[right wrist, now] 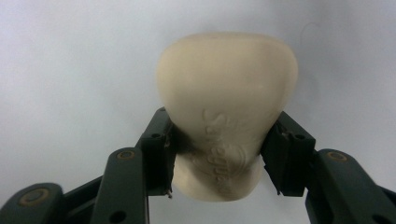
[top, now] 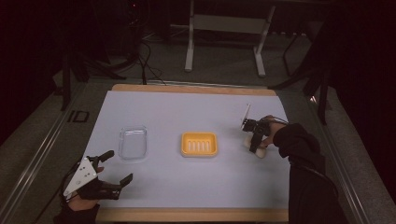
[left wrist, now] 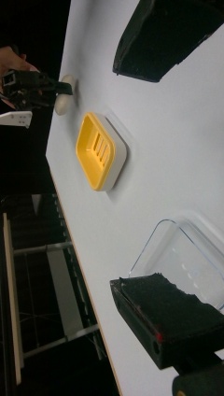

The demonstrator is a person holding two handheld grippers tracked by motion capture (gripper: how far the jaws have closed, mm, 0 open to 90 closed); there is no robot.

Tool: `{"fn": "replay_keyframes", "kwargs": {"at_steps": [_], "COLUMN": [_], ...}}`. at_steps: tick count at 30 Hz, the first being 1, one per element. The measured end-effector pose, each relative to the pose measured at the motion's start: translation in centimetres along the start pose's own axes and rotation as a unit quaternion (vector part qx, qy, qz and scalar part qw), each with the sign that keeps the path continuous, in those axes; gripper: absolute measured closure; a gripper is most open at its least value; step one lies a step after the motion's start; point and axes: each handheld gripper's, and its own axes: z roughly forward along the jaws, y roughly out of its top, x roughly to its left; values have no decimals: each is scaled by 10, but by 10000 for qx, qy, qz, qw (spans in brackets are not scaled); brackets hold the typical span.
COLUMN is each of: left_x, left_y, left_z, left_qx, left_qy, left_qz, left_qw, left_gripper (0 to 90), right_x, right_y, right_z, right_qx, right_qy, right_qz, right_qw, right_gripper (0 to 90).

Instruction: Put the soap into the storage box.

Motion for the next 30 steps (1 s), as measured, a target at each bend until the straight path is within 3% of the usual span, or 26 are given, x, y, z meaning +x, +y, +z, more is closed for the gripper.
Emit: {"fn": "replay_keyframes", "kwargs": {"at_steps": [5, 13, 30], "left_x": [0, 0, 0], "left_y": [0, 0, 0], "left_z": [0, 0, 0], "left_qx": [0, -3, -6], "left_qy": [4, 10, -4], "left_qz": [-3, 6, 21], "left_qw": [10000, 10000, 10000], "left_gripper": [11, 11, 11], "right_x": [10, 27, 53], "right_y": [1, 8, 33], "right_z": [-7, -16, -48], "right_qx": [-217, -248, -281], "right_qy": [20, 43, -84], "right_qz": [-354, -857, -1307], "right_qw": [9991, 9960, 9910], "right_gripper": [496, 496, 497]}}
